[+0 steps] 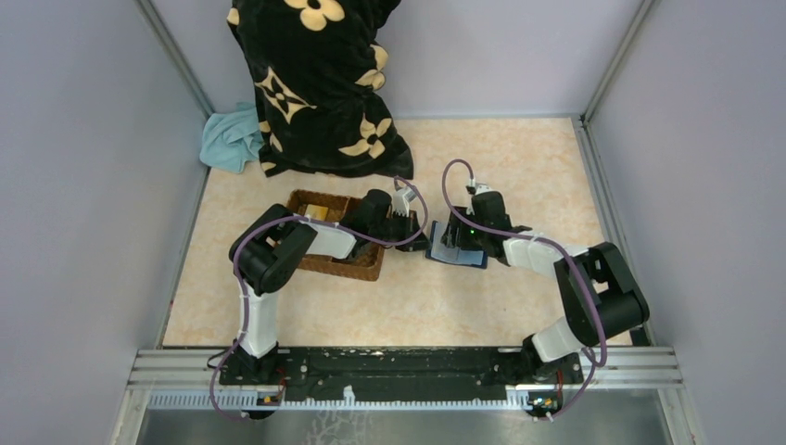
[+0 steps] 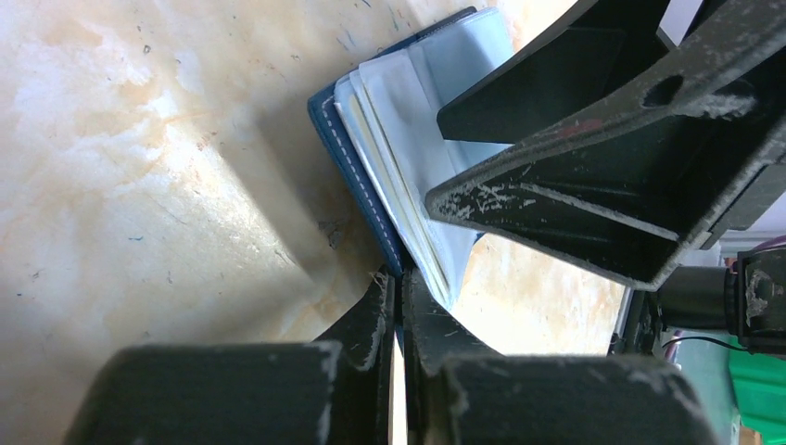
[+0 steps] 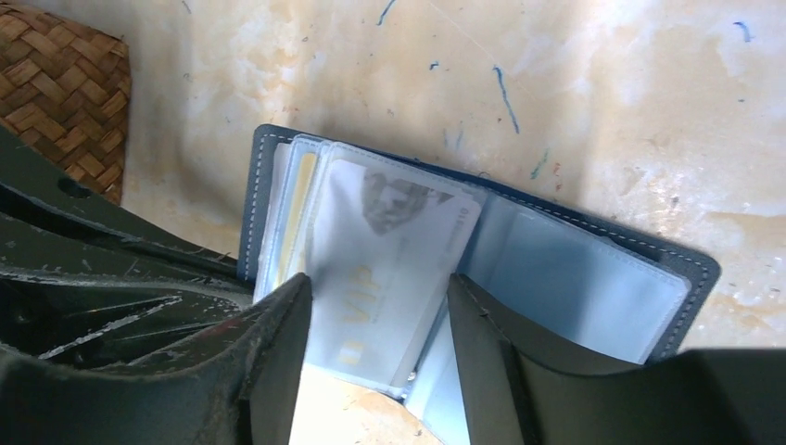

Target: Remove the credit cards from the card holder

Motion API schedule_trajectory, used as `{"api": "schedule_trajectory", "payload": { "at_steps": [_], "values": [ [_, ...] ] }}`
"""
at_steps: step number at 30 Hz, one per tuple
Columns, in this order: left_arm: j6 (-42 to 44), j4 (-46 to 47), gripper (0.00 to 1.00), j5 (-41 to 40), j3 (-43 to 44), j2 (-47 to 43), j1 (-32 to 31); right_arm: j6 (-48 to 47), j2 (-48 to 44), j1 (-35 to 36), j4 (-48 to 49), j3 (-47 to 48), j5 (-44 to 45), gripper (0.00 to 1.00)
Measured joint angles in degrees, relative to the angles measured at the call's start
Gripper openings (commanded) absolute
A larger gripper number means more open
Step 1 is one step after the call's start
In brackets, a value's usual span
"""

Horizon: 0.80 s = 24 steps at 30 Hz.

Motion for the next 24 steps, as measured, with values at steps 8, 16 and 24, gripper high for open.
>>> {"api": "schedule_trajectory", "payload": {
  "at_steps": [8, 16, 24],
  "values": [
    [-0.02, 0.09, 0.05, 0.0, 0.0, 0.0, 0.0, -0.07, -1.03, -0.02, -2.32, 0.02, 2.99, 0.45],
    [-0.02, 0.52, 0.05, 0.0, -0.17, 0.0, 0.0, -0.09, -1.97, 0.0, -3.13, 0.02, 2.75, 0.65],
    [-0.22, 0.83, 0.05, 0.04, -0.28, 0.0, 0.0, -0.85, -3.21, 0.09, -4.2, 2.75, 0.76, 0.7]
  ]
}}
